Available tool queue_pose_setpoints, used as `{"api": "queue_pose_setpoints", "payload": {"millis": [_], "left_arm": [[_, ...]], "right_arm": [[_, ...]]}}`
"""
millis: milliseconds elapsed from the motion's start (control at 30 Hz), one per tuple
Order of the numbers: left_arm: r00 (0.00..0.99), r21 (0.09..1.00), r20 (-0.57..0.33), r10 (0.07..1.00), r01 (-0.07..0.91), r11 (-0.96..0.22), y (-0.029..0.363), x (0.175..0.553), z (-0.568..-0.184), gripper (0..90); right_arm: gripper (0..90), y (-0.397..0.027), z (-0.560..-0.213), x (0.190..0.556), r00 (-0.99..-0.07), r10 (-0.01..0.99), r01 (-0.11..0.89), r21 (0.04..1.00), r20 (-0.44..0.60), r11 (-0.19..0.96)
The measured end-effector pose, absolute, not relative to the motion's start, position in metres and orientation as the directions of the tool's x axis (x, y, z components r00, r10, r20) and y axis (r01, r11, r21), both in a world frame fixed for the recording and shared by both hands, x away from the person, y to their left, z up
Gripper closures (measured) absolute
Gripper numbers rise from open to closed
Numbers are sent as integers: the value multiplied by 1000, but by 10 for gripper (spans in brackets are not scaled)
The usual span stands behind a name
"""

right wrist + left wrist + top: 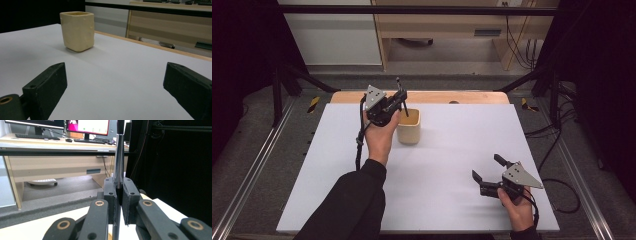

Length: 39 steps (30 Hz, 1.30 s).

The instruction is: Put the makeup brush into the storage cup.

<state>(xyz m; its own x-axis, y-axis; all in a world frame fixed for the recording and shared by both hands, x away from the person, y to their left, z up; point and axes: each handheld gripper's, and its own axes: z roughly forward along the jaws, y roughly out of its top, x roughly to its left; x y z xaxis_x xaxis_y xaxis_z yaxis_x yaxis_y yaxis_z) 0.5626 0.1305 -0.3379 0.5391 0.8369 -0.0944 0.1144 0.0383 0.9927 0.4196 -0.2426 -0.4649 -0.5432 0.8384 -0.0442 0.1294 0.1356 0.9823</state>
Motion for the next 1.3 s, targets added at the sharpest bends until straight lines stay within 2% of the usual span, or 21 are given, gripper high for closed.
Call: {"api": "queue_pose_setpoints", "payload": {"millis": [1300], "left_arm": [[505, 996, -54, 861, 93, 7, 126, 578, -357, 832]], "right_arm": [[58, -241, -466, 419, -568, 821, 124, 980, -56, 153]]}}
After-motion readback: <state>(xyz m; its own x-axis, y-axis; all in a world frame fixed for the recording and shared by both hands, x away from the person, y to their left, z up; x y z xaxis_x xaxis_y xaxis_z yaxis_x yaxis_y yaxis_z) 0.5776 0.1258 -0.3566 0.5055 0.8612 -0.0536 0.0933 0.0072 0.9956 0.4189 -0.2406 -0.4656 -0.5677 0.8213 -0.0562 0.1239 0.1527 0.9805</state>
